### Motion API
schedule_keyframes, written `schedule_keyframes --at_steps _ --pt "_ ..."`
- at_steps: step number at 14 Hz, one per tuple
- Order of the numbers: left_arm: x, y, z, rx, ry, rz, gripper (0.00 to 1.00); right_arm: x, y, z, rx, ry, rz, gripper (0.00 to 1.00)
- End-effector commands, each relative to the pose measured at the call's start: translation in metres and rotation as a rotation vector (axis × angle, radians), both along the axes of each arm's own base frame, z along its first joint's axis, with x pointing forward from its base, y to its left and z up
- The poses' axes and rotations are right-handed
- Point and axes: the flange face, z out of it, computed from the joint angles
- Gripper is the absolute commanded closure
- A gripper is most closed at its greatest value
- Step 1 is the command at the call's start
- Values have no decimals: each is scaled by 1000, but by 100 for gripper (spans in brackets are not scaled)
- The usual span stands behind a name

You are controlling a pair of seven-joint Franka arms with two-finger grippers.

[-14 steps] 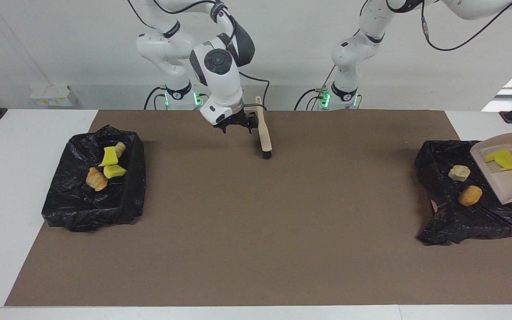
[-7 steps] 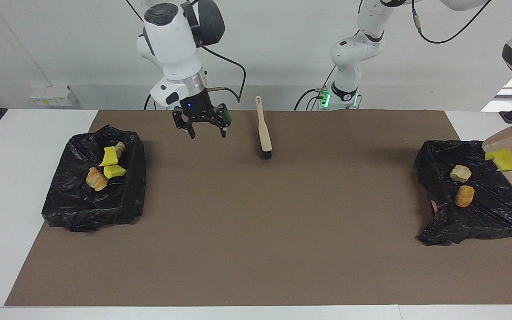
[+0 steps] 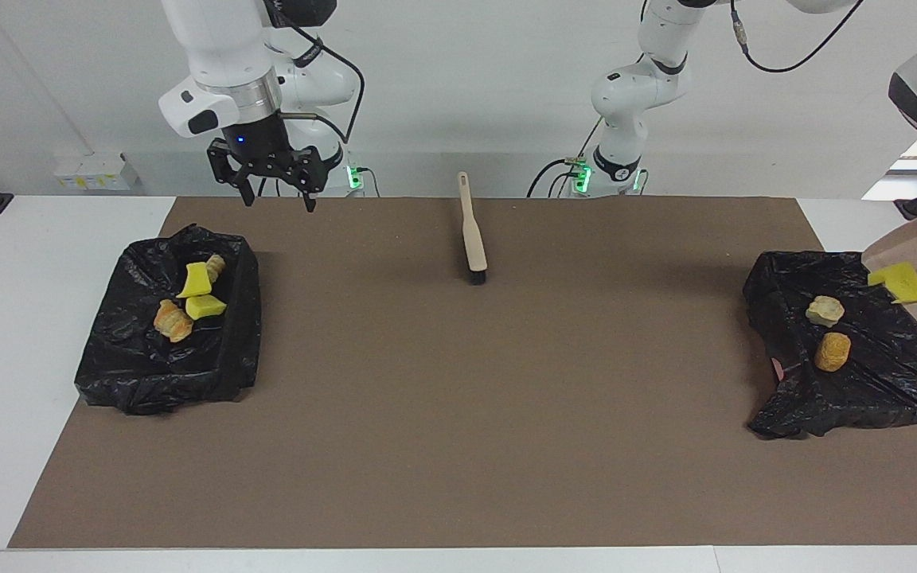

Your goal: Sweep and dump trash in bin

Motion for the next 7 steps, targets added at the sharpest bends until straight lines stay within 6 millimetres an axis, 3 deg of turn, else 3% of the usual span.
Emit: schedule_keyframes --at_steps 1,4,7 --pt "-5 -11 3 33 -13 23 100 -5 -22 12 -19 34 30 0" --pt "-7 -9 2 34 -4 39 100 -10 -35 22 -13 15 4 0" --pt "1 -37 7 120 6 21 100 -14 -40 23 -3 31 -4 0"
